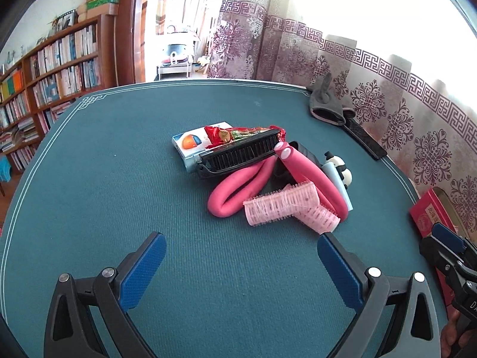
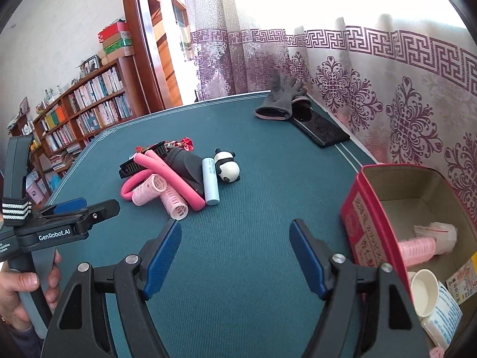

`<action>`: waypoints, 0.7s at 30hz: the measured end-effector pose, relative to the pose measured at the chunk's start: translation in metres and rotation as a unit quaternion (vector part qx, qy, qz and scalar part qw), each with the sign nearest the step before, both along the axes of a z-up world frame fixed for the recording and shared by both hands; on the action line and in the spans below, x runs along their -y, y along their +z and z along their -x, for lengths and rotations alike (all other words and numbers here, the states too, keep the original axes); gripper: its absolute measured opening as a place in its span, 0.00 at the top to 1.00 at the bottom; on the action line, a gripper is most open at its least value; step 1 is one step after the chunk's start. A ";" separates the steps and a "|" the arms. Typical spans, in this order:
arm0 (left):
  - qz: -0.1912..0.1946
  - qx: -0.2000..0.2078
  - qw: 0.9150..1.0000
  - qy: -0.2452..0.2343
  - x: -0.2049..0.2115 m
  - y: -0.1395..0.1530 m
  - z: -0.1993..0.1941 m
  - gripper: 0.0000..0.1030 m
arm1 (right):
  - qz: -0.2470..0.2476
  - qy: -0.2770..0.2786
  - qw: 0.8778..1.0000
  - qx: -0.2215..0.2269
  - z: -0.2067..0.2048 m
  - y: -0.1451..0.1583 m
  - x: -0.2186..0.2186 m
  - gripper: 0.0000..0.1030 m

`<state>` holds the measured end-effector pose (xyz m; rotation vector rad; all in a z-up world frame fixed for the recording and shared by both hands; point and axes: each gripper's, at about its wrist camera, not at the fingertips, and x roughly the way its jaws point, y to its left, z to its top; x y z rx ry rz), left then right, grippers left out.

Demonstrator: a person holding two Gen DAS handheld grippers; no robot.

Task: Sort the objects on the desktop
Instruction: 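Withdraw both tools from the tin toward the pile of items, then grasp a pink hair roller with left tool while right tool grasps another pink roller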

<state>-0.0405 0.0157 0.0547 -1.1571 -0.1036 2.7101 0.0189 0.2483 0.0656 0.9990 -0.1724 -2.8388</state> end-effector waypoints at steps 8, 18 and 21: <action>-0.018 0.035 0.999 -0.009 -0.004 -0.015 0.024 0.00 | 0.005 0.022 1.000 0.015 0.021 -0.014 0.017 0.24; -0.071 0.054 0.996 -0.033 -0.023 -0.021 0.050 0.00 | 0.033 0.004 0.999 0.032 0.030 -0.028 0.000 0.24; -0.068 0.049 0.996 -0.017 -0.022 -0.022 0.058 0.00 | 0.035 0.007 0.999 0.033 0.031 -0.030 -0.001 0.24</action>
